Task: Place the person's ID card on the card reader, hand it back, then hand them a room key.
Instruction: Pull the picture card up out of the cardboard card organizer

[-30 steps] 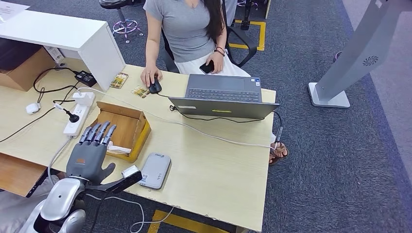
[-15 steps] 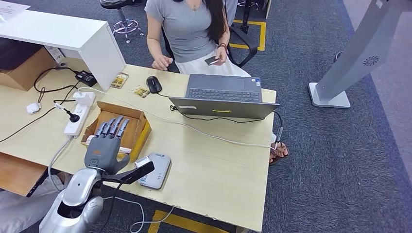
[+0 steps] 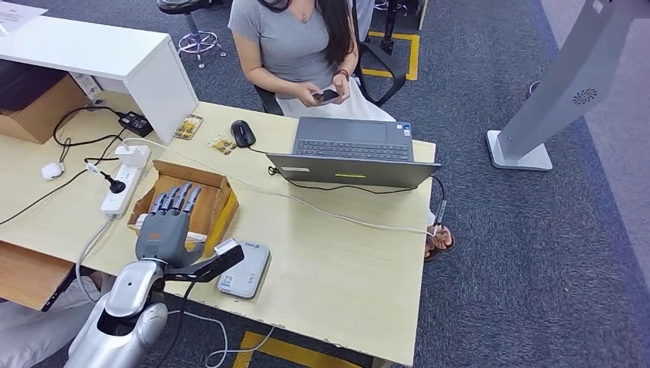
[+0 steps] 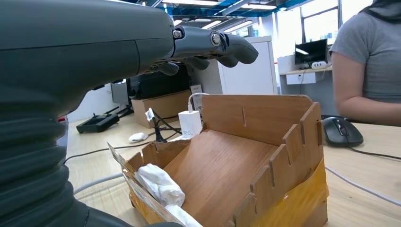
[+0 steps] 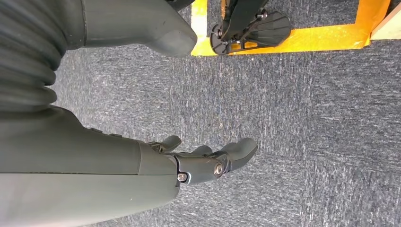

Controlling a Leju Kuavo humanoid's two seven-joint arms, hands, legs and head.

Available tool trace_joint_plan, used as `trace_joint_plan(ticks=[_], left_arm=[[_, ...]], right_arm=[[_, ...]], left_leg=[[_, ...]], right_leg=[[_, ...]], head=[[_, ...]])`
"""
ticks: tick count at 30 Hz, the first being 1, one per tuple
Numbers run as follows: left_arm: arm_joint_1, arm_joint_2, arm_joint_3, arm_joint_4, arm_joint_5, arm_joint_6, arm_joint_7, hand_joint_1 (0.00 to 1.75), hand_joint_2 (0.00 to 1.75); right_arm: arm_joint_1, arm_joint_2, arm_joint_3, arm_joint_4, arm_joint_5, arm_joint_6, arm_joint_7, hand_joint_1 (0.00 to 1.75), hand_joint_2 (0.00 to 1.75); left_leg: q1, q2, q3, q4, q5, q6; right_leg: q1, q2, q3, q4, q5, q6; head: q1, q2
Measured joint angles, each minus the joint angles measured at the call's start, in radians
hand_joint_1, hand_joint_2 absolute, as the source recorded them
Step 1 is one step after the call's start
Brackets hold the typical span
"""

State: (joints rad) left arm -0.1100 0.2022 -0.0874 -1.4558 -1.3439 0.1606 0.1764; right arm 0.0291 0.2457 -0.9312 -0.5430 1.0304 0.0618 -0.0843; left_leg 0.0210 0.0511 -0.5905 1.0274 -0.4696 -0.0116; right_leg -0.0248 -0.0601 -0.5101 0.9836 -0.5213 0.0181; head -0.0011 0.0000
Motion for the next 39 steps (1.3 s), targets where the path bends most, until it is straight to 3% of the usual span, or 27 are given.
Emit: trace_joint_plan(ticks=[15, 39], left_arm=[[0.008, -0.006, 0.001, 0.011, -0.009, -0.013, 0.039, 0.00, 1.75], [0.073, 0.027, 0.070, 0.011, -0.028, -0.015, 0.051, 0.00, 1.75]], right_arm=[[0.000, 0.000, 0.000, -0.002, 0.016, 0.005, 0.003, 0.00, 1.75], [0.001, 0.000, -0.004, -0.005, 0.034, 0.015, 0.000, 0.00, 1.75]], left_leg=[[0.000, 0.000, 0.000, 0.000, 0.000, 0.000], [0.000, -0.001, -0.001, 0.000, 0.000, 0.000]], right_leg=[[0.000, 0.000, 0.000, 0.000, 0.000, 0.000], [0.000, 0.000, 0.000, 0.000, 0.000, 0.000]], head=[[0.000, 0.000], [0.000, 0.000]])
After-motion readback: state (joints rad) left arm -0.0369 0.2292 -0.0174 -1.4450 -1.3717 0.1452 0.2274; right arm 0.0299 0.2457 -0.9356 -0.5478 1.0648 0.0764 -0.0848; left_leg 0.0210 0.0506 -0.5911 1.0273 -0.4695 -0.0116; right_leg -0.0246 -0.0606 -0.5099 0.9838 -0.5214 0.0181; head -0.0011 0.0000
